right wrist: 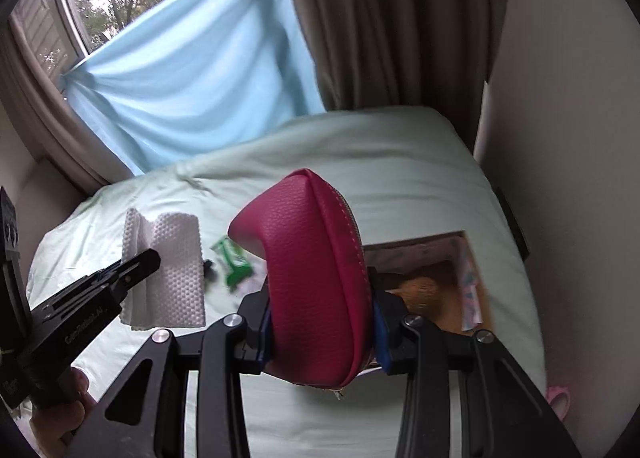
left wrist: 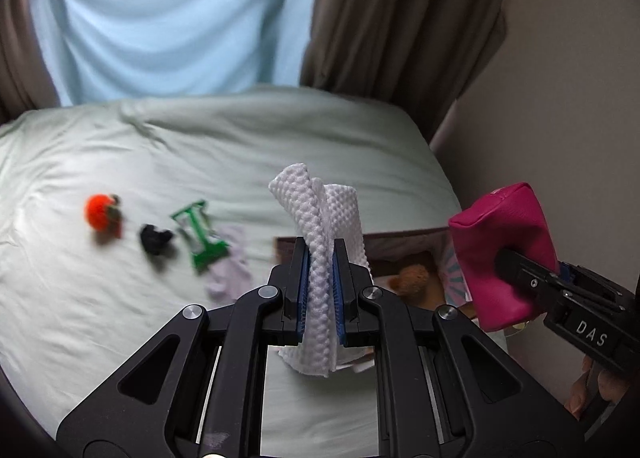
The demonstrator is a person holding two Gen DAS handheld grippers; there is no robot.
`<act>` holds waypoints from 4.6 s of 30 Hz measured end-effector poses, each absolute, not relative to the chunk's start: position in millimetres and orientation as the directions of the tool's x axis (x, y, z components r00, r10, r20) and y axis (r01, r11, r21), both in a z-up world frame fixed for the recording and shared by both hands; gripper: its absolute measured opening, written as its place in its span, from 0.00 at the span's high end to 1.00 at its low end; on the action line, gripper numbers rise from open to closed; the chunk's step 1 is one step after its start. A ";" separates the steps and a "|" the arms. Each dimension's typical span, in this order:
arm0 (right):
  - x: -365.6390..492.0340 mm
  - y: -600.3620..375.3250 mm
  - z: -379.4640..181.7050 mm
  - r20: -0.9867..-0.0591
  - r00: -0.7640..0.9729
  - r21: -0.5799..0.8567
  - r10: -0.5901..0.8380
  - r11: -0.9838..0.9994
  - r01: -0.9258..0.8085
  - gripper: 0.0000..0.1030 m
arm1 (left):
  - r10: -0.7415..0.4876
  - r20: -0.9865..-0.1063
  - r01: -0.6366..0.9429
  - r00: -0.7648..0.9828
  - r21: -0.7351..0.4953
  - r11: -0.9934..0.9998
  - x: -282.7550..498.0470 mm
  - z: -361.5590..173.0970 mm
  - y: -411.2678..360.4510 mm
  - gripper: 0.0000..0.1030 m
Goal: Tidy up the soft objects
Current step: 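Carry the white cloth and pink pouch into the box and release both, then withdraw both tools from the box back over the bed, then grasp the black scrunchie with the left tool while the right tool grasps the green wipes packet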
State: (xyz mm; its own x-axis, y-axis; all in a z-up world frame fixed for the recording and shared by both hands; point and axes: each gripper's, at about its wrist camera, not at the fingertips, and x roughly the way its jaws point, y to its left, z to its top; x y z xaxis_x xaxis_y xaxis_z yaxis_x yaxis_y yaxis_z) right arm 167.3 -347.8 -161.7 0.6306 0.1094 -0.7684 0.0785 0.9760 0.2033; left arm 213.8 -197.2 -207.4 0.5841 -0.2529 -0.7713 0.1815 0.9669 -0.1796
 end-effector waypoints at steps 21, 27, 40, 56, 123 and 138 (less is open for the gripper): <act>225.6 -463.5 -318.0 -0.899 0.413 0.234 0.145 0.957 0.173 0.63 | -0.154 -0.945 0.297 0.289 -0.064 0.953 297.8 -370.5 -335.9 0.91; 222.0 -463.6 -329.1 -0.897 0.415 0.229 0.150 0.962 0.146 0.45 | -0.151 -0.952 0.290 0.265 -0.071 0.954 305.3 -369.9 -334.3 0.13; 205.7 -452.4 -322.7 -0.892 0.435 0.182 0.126 0.979 0.090 0.00 | -0.151 -0.940 0.296 0.307 -0.056 0.953 289.3 -343.4 -330.7 0.00; 152.9 -406.1 -193.9 -0.826 0.556 0.144 0.091 0.988 0.052 0.00 | -0.222 -0.847 0.286 0.483 -0.087 0.954 218.7 -203.3 -257.6 0.00; 289.8 -74.1 -216.3 -0.741 0.669 0.030 0.052 0.999 -0.045 0.00 | -0.242 -0.777 0.243 0.581 -0.118 0.963 291.9 -290.2 94.9 0.01; 377.0 -89.9 -365.6 -0.815 0.572 0.027 0.087 0.993 -0.112 0.10 | -0.281 -0.811 0.338 0.512 -0.111 0.935 356.9 -444.9 46.4 0.06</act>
State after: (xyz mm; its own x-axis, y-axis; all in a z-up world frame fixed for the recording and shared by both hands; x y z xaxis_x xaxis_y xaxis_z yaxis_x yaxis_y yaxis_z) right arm 377.0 -89.9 -365.6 0.5724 0.0871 -0.8153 -0.1122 0.9933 0.0274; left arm 356.9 46.4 -444.9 0.5123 -0.2811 -0.8115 0.3376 0.9348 -0.1107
